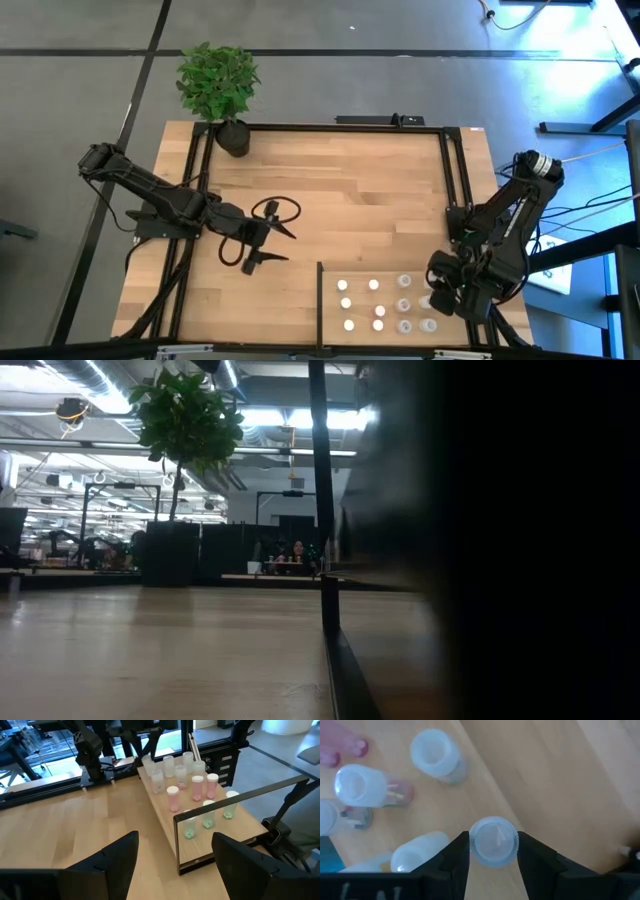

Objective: Pick and place medicine bottles onto shelf by color
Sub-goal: Put the white pill bottle on the shelf aligned with the other white pill bottles

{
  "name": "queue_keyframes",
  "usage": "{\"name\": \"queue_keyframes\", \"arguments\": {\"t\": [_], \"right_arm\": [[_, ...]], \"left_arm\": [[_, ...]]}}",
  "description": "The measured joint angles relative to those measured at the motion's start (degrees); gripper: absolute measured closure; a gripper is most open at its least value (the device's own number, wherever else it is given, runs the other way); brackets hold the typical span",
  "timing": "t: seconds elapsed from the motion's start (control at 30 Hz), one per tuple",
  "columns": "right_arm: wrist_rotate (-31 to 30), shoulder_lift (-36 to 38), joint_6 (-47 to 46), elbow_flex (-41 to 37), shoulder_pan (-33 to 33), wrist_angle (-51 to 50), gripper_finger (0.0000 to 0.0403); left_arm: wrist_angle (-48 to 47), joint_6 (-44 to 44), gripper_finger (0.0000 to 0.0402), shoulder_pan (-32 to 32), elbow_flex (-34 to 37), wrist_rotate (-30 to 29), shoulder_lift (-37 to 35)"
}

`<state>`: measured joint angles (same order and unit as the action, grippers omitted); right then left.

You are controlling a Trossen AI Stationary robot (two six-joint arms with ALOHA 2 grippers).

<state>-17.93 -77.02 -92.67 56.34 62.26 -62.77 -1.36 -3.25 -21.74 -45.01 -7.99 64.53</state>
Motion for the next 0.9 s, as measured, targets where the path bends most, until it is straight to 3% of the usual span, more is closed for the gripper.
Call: {"name": "queue_keyframes", "arguments": {"t": [0.53, 0.9], "right_arm": [[-0.62, -1.85, 3.03, 0.00, -0.02, 2.55, 0.0254], [-0.42, -1.85, 3.00, 0.00, -0.02, 2.59, 0.0209]], "left_arm": [[0.15, 0.02, 0.0155, 0.00, 0.00, -0.02, 0.00], [0.15, 0.02, 0.0155, 0.00, 0.00, -0.02, 0.00]]}}
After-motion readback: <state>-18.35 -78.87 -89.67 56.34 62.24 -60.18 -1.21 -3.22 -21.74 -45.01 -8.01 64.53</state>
